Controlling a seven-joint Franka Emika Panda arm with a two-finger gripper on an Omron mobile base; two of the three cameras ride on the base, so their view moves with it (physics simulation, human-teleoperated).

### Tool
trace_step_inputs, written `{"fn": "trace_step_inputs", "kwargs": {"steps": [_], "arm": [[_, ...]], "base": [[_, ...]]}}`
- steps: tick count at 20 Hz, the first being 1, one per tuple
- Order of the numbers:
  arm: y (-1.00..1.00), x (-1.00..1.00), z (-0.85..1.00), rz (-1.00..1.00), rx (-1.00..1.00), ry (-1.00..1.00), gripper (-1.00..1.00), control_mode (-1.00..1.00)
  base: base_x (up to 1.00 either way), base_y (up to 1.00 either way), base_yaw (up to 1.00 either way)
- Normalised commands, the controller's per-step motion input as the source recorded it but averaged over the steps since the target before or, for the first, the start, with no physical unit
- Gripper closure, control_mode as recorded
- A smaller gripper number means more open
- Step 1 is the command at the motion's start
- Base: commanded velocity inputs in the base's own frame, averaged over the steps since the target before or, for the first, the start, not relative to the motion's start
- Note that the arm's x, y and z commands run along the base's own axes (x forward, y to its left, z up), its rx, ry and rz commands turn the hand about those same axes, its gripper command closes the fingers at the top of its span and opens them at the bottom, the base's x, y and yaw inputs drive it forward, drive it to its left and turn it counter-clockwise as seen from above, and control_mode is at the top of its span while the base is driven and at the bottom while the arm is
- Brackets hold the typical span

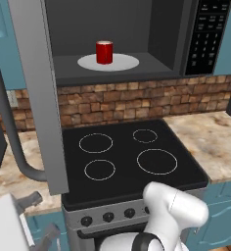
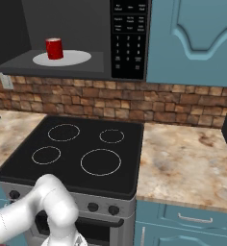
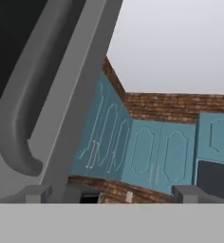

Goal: Pick the mug from the counter and place it inside the microwave. Then close the microwave.

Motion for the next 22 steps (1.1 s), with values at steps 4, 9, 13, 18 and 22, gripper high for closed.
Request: {"fn": "trace_step_inputs", "kwargs": {"steps": [4,9,13,18,22], "arm": [[0.57,0.04,-0.15,-0.1,-0.09,0.0,-1.0,-1.0],[0.34,0.32,-0.32,-0.18,-0.12,0.0,-1.0,-1.0],[0.26,0.36,-0.29,-0.19,-0.08,0.0,-1.0,-1.0],[0.18,0.39,-0.25,-0.14,-0.04,0.0,-1.0,-1.0],[0.17,0.39,-0.14,-0.13,-0.04,0.0,-1.0,-1.0]], "base": [[0.0,0.0,0.0],[0.0,0.0,0.0],[0.0,0.0,0.0],[0.0,0.0,0.0],[0.0,0.0,0.0]]}}
